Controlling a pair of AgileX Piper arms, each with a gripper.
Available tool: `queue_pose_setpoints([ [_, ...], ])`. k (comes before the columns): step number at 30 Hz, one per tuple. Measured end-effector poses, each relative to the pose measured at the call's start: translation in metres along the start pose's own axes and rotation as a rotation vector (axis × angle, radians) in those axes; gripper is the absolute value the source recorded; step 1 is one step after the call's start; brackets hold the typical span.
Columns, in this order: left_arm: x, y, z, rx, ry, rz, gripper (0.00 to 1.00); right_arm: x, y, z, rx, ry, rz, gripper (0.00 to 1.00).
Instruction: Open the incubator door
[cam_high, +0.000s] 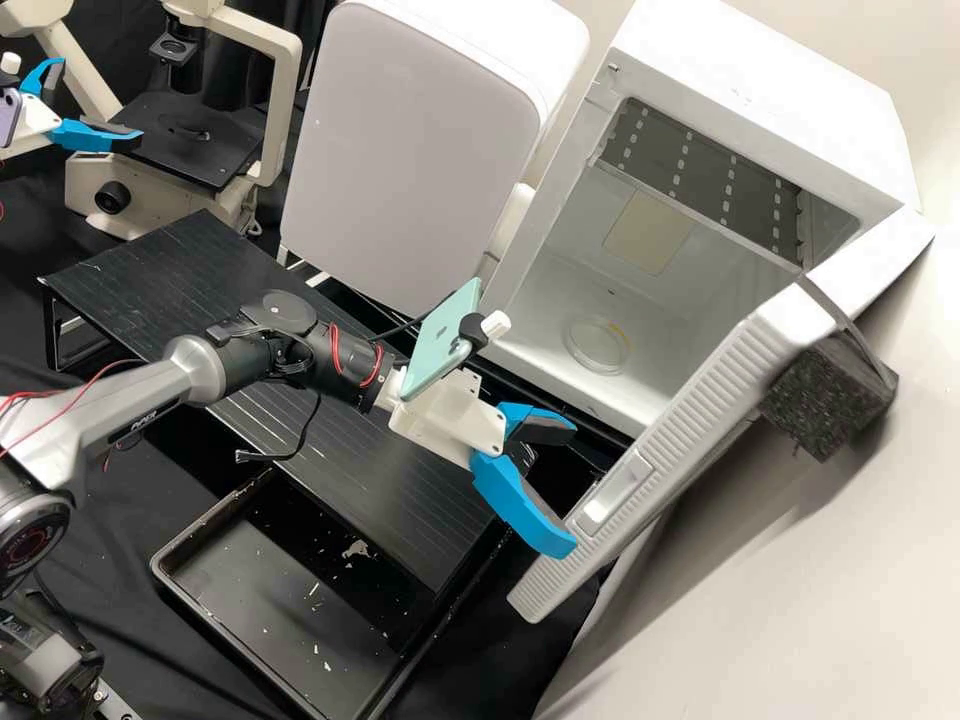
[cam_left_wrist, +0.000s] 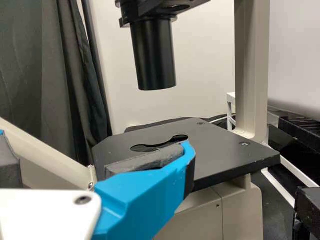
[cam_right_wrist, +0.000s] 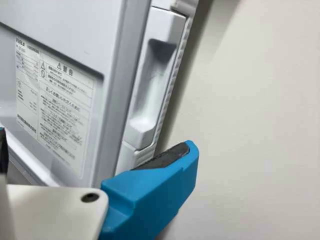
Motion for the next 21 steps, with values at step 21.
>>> queue_pose_setpoints([
  [21, 0.0, 0.0, 0.0, 0.0, 0.0, 0.0, 1.0, -0.015, -0.003, -0.005, -0.044, 0.099, 0.014, 1.0],
])
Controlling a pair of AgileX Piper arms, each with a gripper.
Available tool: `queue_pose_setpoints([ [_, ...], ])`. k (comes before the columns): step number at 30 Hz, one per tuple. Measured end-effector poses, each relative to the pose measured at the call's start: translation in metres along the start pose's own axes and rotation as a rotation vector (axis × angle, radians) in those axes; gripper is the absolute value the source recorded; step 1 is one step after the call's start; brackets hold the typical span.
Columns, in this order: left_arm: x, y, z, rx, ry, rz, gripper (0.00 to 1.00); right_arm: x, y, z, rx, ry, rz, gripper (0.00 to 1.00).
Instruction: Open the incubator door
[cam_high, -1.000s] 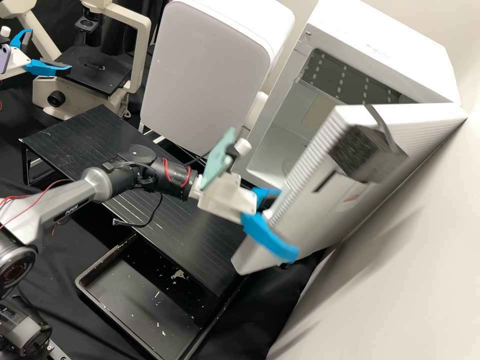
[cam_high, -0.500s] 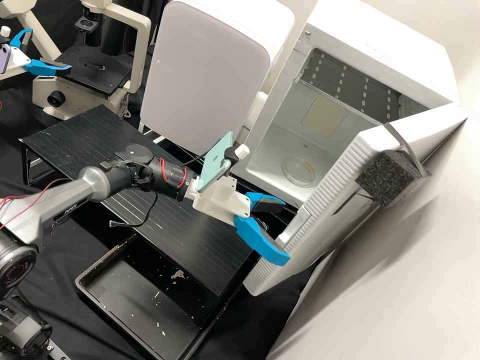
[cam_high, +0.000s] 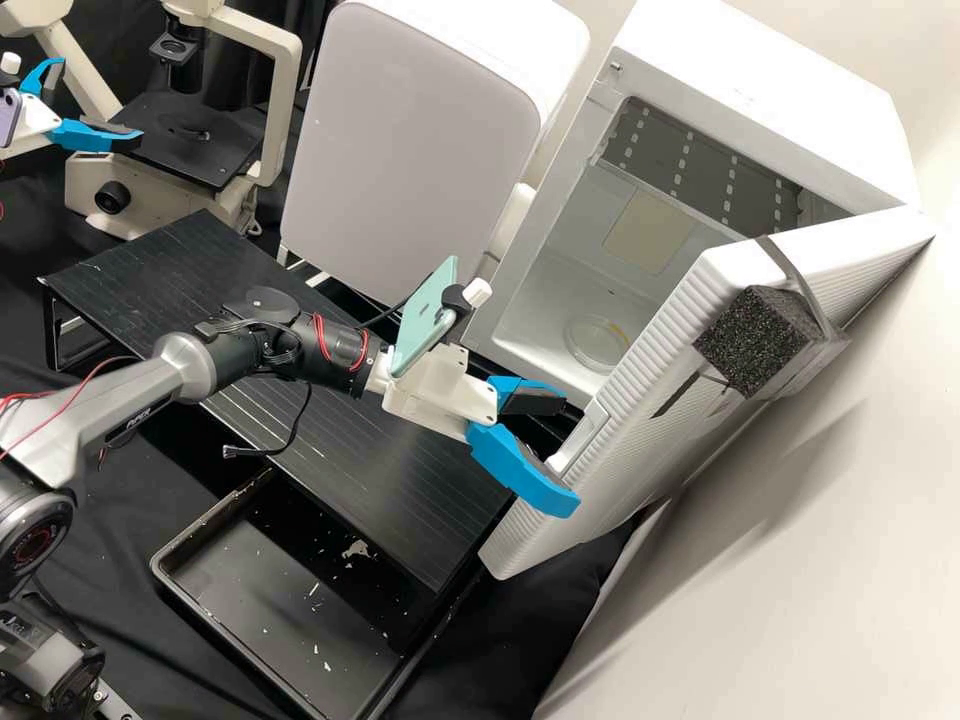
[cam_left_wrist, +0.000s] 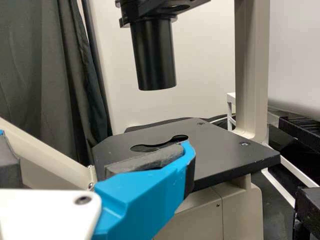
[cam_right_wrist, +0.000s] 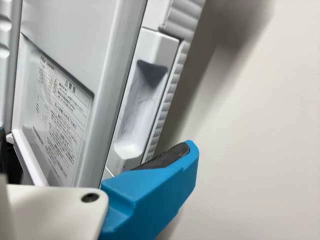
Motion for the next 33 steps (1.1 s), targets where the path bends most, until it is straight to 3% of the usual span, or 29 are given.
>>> queue_pose_setpoints([
  [3, 0.0, 0.0, 0.0, 0.0, 0.0, 0.0, 1.0, -0.009, 0.007, 0.005, 0.006, 0.03, 0.005, 1.0],
  [6, 0.0, 0.0, 0.0, 0.0, 0.0, 0.0, 1.0, -0.023, 0.018, 0.01, 0.05, 0.104, 0.025, 1.0],
  [11, 0.0, 0.0, 0.0, 0.0, 0.0, 0.0, 1.0, -0.052, 0.034, 0.012, 0.108, 0.283, 0.063, 1.0],
  [13, 0.0, 0.0, 0.0, 0.0, 0.0, 0.0, 1.0, -0.066, 0.033, 0.009, 0.151, 0.378, 0.055, 1.0],
  [15, 0.0, 0.0, 0.0, 0.0, 0.0, 0.0, 1.0, -0.078, 0.027, 0.004, 0.197, 0.461, 0.043, 1.0],
  [19, 0.0, 0.0, 0.0, 0.0, 0.0, 0.0, 1.0, -0.093, 0.001, -0.005, 0.235, 0.619, 0.013, 1.0],
  [22, 0.0, 0.0, 0.0, 0.0, 0.0, 0.0, 1.0, -0.098, -0.022, -0.006, 0.306, 0.735, -0.031, 1.0],
  [25, 0.0, 0.0, 0.0, 0.0, 0.0, 0.0, 1.0, -0.099, -0.041, -0.002, 0.4, 0.839, -0.118, 1.0],
  [33, 0.0, 0.0, 0.0, 0.0, 0.0, 0.0, 1.0, -0.1, -0.081, 0.01, 0.475, 0.923, -0.295, 1.0],
])
